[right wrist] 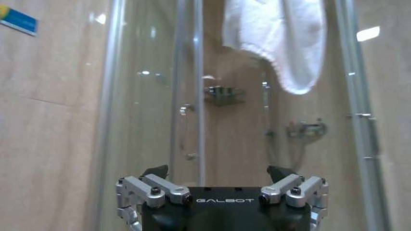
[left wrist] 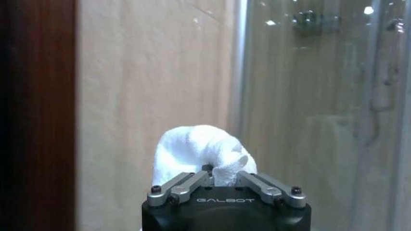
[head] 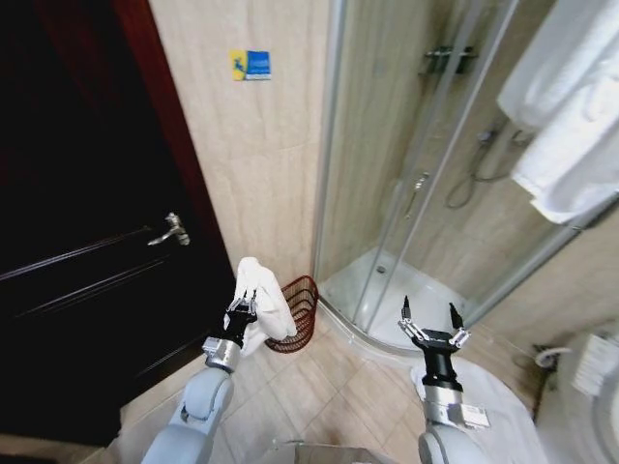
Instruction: Discard the used towel into the hamper.
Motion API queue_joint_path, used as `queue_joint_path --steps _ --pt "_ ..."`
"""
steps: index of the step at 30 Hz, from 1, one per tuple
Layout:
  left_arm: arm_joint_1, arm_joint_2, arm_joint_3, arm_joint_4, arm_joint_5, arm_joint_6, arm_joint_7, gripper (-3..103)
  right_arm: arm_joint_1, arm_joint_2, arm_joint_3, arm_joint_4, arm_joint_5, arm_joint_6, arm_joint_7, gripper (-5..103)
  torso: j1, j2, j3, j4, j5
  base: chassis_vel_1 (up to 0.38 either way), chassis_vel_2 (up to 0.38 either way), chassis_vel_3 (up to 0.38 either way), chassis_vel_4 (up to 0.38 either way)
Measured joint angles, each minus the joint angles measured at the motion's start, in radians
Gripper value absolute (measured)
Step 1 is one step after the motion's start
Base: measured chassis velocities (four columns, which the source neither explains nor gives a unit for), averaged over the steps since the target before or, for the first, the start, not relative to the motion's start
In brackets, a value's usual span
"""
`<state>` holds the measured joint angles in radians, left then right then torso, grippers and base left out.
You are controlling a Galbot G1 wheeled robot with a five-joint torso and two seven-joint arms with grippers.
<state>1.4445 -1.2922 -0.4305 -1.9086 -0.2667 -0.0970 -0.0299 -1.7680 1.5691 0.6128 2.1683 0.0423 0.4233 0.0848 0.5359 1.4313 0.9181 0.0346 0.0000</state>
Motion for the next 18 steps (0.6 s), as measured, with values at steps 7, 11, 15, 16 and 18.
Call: queue_joint_path --steps 7,11,15,16,18 --pt "-0.102 0.009 0.051 0.189 -0.037 0.012 -0.012 6 -0.016 0.004 -0.011 -0.013 -0.027 0.023 0.008 100 0.000 0.000 0.000 0.0000 -0.0001 -0.063 -0.060 -0.048 -0.068" --pt "-0.169 0.006 0.075 0.275 -0.044 0.008 -0.017 6 -0.022 0.002 0.001 -0.018 -0.031 0.029 0.013 100 0.000 0.000 0.000 0.0004 -0.0002 0.000 0.000 0.000 0.000" --pt "-0.227 0.001 0.089 0.329 -0.050 0.006 -0.025 6 -0.022 -0.005 0.009 -0.027 -0.031 0.032 0.015 100 0.000 0.000 0.000 0.0001 -0.0001 0.000 0.000 0.000 0.000" --pt "-0.250 0.001 0.093 0.349 -0.054 0.005 -0.028 6 -0.022 -0.006 0.008 -0.030 -0.030 0.031 0.015 100 0.000 0.000 0.000 0.0000 0.0000 0.000 0.000 0.000 0.000" --pt "-0.268 0.002 0.096 0.365 -0.056 0.005 -0.029 6 -0.019 -0.005 0.007 -0.033 -0.030 0.027 0.015 100 0.000 0.000 0.000 0.0002 0.0000 0.000 0.000 0.000 0.000"
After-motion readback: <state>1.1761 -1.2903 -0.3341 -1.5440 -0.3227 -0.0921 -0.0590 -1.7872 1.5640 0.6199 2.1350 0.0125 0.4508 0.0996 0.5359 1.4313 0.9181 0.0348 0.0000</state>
